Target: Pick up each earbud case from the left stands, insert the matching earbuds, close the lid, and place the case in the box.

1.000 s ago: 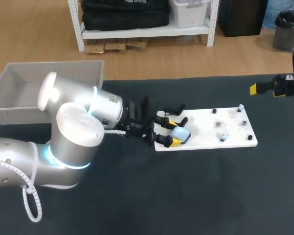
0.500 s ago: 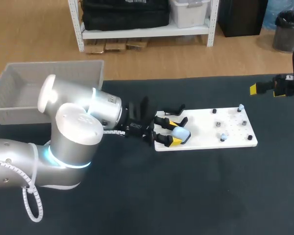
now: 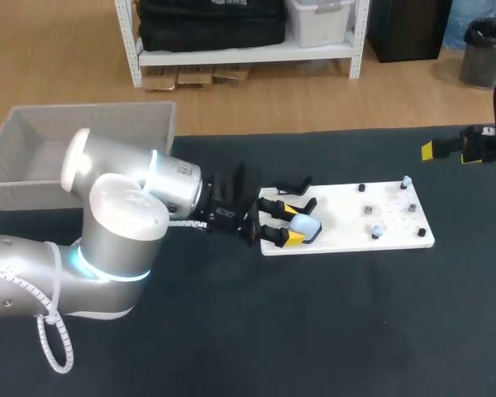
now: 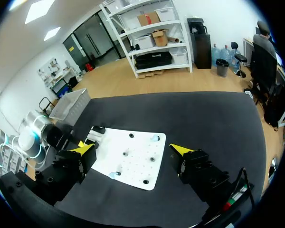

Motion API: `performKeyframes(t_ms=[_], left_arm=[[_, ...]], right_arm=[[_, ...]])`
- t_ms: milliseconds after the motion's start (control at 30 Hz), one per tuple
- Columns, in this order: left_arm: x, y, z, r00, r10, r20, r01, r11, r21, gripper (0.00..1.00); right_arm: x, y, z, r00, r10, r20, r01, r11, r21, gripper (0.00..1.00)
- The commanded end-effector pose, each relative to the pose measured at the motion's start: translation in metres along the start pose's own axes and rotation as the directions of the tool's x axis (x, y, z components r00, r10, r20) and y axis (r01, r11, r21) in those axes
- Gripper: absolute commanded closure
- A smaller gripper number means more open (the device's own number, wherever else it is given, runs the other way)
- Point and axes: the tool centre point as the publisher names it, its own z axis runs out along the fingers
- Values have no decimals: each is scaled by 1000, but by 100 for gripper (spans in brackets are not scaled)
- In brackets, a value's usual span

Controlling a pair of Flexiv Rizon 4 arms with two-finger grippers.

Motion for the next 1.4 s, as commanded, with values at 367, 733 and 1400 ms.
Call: performKeyframes(t_ms=[367, 733, 1400], left_arm=[[3, -1, 1, 1000, 6, 12, -6, 1000, 7, 43], [2, 0, 0, 1000, 11, 23, -11, 1000, 8, 55], [-28, -17, -34, 988, 55, 143, -59, 998, 23, 100]], right_arm=[[0, -1, 0, 1000, -1, 0, 1, 1000, -4, 0], [0, -1, 0, 1000, -1, 0, 1, 1000, -4, 0], [0, -1, 0, 1000, -1, 0, 1, 1000, -4, 0]])
